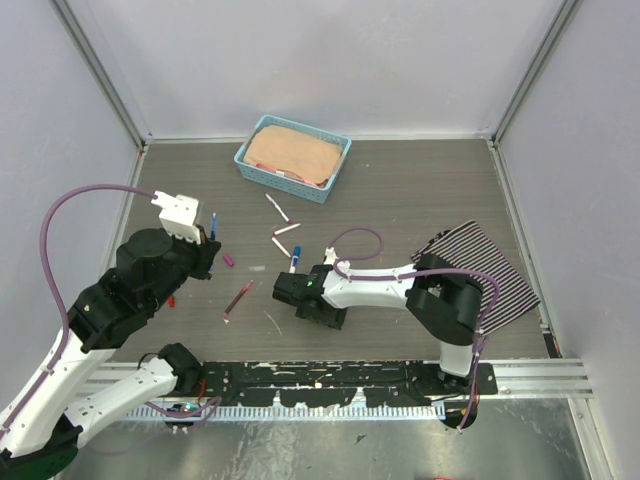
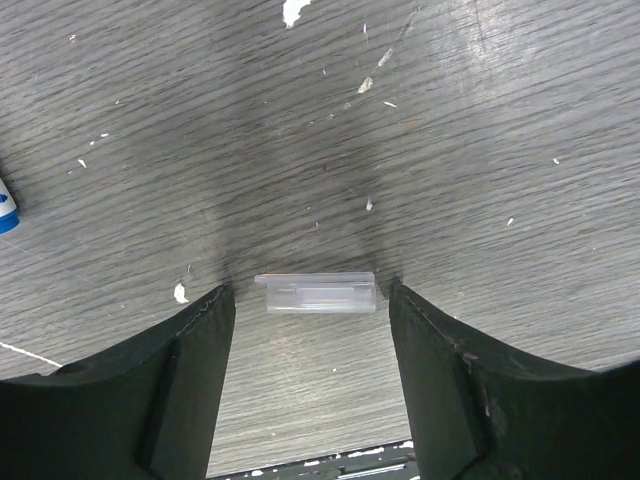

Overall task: Insert the pens into the pen caps
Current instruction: Adjust the pen cap at the center of the board.

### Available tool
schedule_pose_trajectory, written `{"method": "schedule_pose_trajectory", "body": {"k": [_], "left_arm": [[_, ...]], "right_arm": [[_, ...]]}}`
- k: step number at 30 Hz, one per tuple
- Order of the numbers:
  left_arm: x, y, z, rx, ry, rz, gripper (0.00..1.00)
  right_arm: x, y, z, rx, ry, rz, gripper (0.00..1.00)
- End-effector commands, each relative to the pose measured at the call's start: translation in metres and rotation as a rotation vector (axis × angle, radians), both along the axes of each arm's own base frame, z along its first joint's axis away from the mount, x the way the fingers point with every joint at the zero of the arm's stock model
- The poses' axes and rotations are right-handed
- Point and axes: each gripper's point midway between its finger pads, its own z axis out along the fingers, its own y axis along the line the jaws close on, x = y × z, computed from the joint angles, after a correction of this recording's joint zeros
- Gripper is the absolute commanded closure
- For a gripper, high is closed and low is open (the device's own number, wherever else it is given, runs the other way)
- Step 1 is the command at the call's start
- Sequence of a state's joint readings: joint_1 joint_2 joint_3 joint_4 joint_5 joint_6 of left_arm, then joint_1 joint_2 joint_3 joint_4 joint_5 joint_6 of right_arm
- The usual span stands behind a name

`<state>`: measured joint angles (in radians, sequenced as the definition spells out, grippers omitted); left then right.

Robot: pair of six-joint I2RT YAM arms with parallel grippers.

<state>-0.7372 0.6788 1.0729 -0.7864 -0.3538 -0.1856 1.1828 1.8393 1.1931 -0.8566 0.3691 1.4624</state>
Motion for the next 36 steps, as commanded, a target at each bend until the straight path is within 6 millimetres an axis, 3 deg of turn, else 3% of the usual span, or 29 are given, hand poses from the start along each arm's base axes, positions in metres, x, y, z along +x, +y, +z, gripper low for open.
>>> {"method": "schedule_pose_trajectory", "body": {"k": [1, 7, 14, 20, 23, 27, 33, 36], "left_arm": [[0.003, -0.003, 0.003, -0.018, -0.017, -0.001, 0.97], [0.004, -0.004, 0.001, -0.020, -0.013, -0.003, 0.97], [0.004, -0.005, 0.000, -0.020, -0.009, -0.003, 0.97], [0.004, -0.005, 0.000, -0.020, -0.008, -0.001, 0.97], [0.004, -0.004, 0.001, -0.020, -0.009, 0.001, 0.97], [0.004, -0.003, 0.002, -0.016, -0.014, 0.004, 0.97], [0.004, -0.002, 0.004, -0.011, -0.015, 0.004, 0.97], [0.003, -0.001, 0.004, -0.013, -0.016, 0.007, 0.97]], "right_arm": [[0.004, 0.001, 0.006, -0.014, -0.025, 0.007, 0.34], [0.004, -0.005, 0.006, -0.034, -0.031, -0.001, 0.40], [0.002, -0.015, 0.008, -0.047, -0.036, -0.015, 0.55], [0.007, -0.017, 0.014, -0.033, -0.079, 0.052, 0.60], [0.013, -0.018, 0.014, -0.076, -0.102, 0.217, 0.61], [0.012, -0.019, 0.003, -0.155, -0.088, 0.590, 0.60], [-0.017, -0.002, -0.010, -0.060, 0.013, 1.081, 0.60], [-0.023, 0.005, -0.007, -0.038, 0.031, 1.217, 0.59]]}}
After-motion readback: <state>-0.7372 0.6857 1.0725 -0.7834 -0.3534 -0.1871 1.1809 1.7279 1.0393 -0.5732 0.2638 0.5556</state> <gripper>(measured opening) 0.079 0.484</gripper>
